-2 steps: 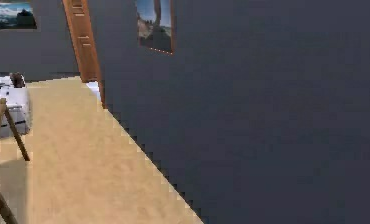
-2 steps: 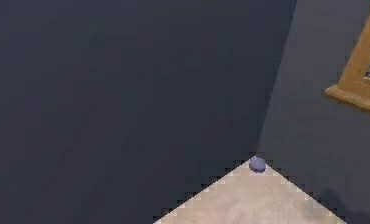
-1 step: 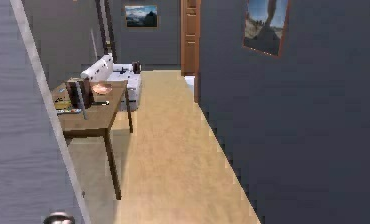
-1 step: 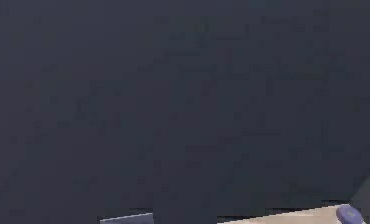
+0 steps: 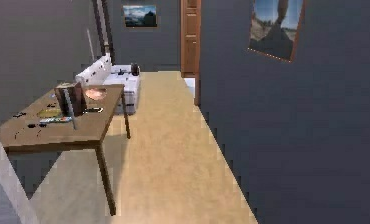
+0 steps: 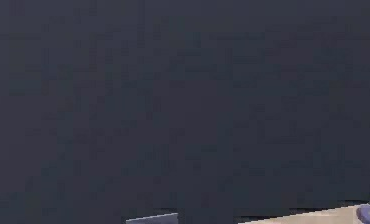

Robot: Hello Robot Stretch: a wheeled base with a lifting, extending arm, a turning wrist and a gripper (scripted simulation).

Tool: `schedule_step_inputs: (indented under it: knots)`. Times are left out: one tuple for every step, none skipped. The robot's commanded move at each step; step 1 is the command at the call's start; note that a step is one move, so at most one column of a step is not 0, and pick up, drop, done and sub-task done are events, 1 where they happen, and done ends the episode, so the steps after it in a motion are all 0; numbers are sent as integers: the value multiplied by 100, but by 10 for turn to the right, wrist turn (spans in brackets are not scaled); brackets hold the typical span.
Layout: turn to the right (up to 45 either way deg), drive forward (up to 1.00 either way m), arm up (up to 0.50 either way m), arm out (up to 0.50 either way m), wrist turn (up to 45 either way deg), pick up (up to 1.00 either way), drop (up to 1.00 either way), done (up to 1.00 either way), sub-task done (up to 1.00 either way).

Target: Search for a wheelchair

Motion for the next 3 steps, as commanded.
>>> schedule_step_inputs:
  knots:
    - [-60,0,0,0,0,0,0,0,0]
    - [0,100,0,0,0,0,0,0,0]
    - [0,100,0,0,0,0,0,0,0]
